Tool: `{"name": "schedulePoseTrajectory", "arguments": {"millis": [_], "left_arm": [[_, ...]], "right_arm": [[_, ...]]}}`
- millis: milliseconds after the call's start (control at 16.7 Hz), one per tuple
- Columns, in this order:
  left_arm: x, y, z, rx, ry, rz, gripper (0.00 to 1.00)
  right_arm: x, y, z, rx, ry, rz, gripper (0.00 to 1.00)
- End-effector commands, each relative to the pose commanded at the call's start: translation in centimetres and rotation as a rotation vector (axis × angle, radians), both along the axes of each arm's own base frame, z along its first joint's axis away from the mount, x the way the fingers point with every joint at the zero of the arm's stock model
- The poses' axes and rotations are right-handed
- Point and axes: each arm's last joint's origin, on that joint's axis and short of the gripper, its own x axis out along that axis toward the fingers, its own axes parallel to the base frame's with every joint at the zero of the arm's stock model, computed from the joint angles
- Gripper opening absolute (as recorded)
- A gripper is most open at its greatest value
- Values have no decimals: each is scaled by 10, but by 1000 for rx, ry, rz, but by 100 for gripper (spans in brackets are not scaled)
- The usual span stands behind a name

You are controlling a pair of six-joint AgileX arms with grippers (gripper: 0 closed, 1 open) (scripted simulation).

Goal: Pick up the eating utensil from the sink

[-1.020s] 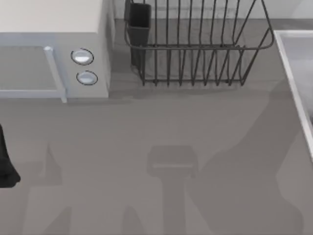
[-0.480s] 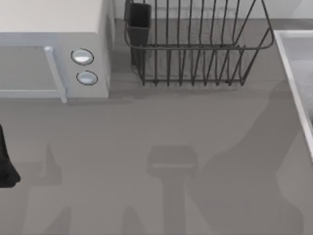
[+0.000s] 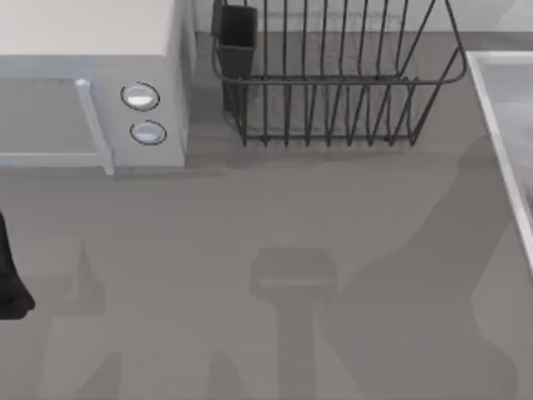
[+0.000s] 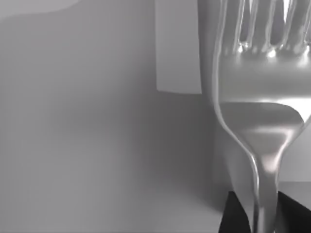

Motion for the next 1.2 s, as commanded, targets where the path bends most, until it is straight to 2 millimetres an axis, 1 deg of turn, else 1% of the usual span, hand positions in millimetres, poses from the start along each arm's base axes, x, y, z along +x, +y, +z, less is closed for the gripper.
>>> {"name": "schedulePoseTrajectory", "arguments": {"millis": [120,240,360,540,660,720,780,1080,1140,1200], "left_arm": [[0,0,0,0,0,0,100],[0,0,0,0,0,0,100],[0,0,0,0,0,0,100],[0,0,0,0,0,0,100],[0,0,0,0,0,0,100],[0,0,0,0,0,0,100],[0,0,0,0,0,0,100],[0,0,0,0,0,0,100],[0,0,0,0,0,0,100],[0,0,0,0,0,0,100]], "right_arm": [[3,-1,11,-1,-6,0,0],[7,-2,33,-2,-8,0,0],[8,-2,62,2,8,0,0],[4,-1,112,5,22,0,0],[1,0,138,2,8,0,0],[0,0,146,1,3,0,0],[0,0,149,0,1,0,0],[0,2,148,1,1,0,0],[0,8,150,1,3,0,0],[0,19,154,3,5,-1,0]]}}
